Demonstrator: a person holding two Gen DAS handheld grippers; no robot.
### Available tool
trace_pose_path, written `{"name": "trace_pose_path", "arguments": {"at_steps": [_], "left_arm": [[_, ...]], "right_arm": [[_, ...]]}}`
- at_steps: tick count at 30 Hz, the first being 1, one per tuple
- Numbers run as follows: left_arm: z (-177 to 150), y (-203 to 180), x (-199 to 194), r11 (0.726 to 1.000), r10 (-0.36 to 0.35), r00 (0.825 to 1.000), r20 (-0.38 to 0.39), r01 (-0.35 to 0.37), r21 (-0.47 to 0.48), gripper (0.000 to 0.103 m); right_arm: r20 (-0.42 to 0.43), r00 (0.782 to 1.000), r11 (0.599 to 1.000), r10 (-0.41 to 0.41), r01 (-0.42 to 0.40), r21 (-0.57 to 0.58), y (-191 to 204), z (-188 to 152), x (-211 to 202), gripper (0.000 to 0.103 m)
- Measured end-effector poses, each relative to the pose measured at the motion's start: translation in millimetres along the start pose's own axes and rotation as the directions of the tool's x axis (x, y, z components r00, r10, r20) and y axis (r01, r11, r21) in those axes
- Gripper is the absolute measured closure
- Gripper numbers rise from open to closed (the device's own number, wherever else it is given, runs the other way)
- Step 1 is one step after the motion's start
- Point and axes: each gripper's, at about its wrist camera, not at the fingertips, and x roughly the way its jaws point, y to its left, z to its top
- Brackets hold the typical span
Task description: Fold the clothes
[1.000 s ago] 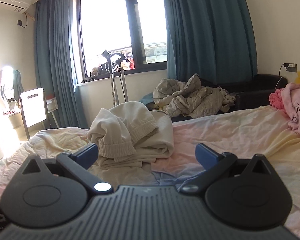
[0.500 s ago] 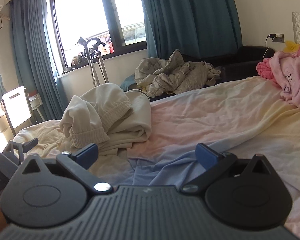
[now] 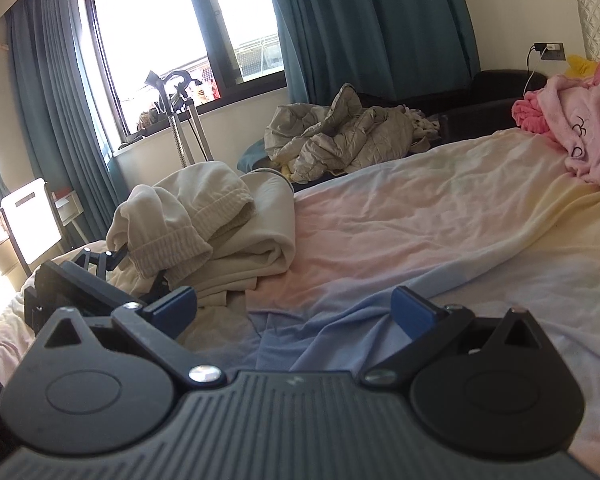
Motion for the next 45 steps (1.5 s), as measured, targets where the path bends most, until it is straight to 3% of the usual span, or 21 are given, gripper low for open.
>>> {"name": "trace_pose_path", "arguments": {"at_steps": [7,10,14,22,29,33,35,40,45], "left_arm": [[12.9,64.9,-62.4,0.983,0.007,0.999,0.049,0.002,-0.184,0.083],[18.1,93.3,-90.0,0.965,0.013,0.998,0.067,0.005,-0.261,0.088],[18.5,128.3,-130.9,0.934,0.009,0.997,0.073,0.018,-0.357,0.089],[-12.7,166.7,-190.8,0.857,-0.044,0.999,-0.007,0.034,-0.515,0.090],[-56.9,179.5,-174.8,0.786,-0.075,0.986,-0.150,-0.034,-0.617,0.092],[-71.3,181.6,-163.4,0.773,-0.112,0.970,-0.215,-0.050,-0.632,0.092],[-76.2,181.6,-160.7,0.765,-0.122,0.964,-0.235,-0.059,-0.641,0.092],[-87.3,183.0,-154.2,0.710,-0.146,0.953,-0.266,-0.086,-0.698,0.092],[-87.1,180.8,-153.6,0.706,-0.150,0.948,-0.280,-0.096,-0.702,0.092]], "right_arm": [[0.032,0.999,0.999,0.035,-0.035,-0.008,3.7,3.6,-14.7,0.000],[0.043,0.998,0.999,0.047,-0.047,0.007,2.0,5.4,-22.4,0.000],[0.054,0.997,0.998,0.056,-0.056,0.014,2.1,7.4,-30.2,0.000],[0.060,0.995,0.997,0.079,-0.078,-0.025,14.3,4.8,-45.6,0.000],[0.022,0.997,0.993,0.079,-0.076,-0.087,28.5,-5.3,-44.5,0.000],[-0.005,0.998,0.989,0.068,-0.068,-0.132,37.4,-13.2,-35.3,0.000],[-0.023,0.998,0.987,0.060,-0.062,-0.151,41.1,-18.3,-27.5,0.000],[-0.074,0.996,0.981,0.039,-0.053,-0.185,48.7,-32.6,-5.6,0.000],[-0.126,0.992,0.979,0.032,-0.057,-0.194,50.9,-45.9,12.9,0.000]]}}
